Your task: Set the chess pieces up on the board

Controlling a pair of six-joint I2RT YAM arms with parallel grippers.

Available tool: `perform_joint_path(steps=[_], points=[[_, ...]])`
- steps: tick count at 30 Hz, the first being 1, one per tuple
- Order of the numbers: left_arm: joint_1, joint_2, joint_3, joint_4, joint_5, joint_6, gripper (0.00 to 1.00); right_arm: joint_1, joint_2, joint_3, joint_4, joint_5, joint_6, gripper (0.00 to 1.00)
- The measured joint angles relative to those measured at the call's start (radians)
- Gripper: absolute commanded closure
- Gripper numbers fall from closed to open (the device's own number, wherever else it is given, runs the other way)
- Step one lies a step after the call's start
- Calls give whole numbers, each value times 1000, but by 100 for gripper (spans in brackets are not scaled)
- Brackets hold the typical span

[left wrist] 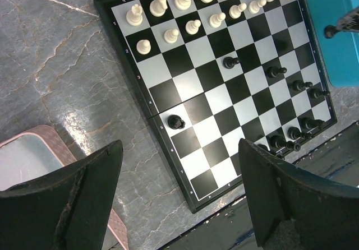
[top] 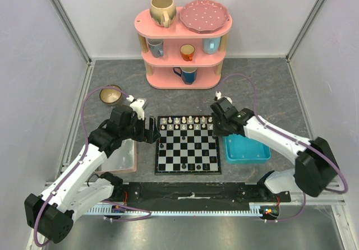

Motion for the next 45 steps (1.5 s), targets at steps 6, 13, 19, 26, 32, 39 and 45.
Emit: perform_joint_path(steps=[6, 13, 19, 26, 32, 39, 45], points=[[0, 0, 0, 0, 0, 0, 11, 89, -182, -27, -100, 1, 35, 90], [0, 0, 0, 0, 0, 0, 11, 268, -321, -79, -201, 5, 152, 91], [0, 0, 0, 0, 0, 0, 11, 351, -363, -133, -240, 11, 232, 91], [0, 0, 0, 0, 0, 0, 11, 396, -353, -245, -183, 35, 296, 90], [0, 4, 0, 0, 0, 0, 11, 405, -340, -278, -120, 81, 333, 90], [0, 6, 0, 0, 0, 0, 11, 406, -301, -287, -63, 95, 349, 89], [0, 6, 0, 0, 0, 0, 11, 406, -280, -294, -46, 98, 351, 89]])
